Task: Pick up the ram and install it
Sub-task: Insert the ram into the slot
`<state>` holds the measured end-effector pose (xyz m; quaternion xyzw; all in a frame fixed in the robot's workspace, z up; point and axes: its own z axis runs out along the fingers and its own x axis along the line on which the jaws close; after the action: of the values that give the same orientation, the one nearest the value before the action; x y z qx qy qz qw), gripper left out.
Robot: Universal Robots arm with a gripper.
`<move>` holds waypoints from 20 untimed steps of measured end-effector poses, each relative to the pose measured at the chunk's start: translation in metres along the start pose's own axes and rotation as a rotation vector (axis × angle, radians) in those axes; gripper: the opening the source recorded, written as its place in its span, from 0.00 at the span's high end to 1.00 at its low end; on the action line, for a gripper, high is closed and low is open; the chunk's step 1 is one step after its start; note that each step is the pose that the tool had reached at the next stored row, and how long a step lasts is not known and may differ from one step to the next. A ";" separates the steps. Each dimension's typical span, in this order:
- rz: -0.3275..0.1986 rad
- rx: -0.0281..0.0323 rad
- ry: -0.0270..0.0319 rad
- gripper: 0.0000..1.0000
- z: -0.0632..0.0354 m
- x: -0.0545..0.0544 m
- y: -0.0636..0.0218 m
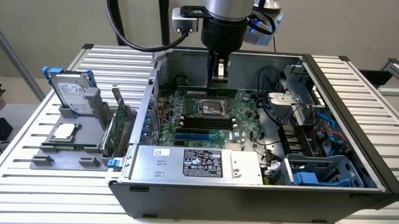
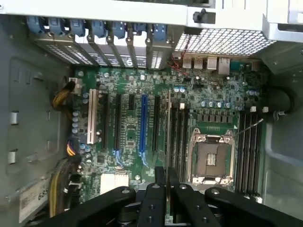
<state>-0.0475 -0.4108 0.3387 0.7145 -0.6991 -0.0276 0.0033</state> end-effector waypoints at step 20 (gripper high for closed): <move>0.001 -0.0003 0.0015 1.00 0.0163 -0.021 -0.0164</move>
<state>-0.0323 -0.3885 0.3225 0.7140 -0.6996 -0.0272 0.0039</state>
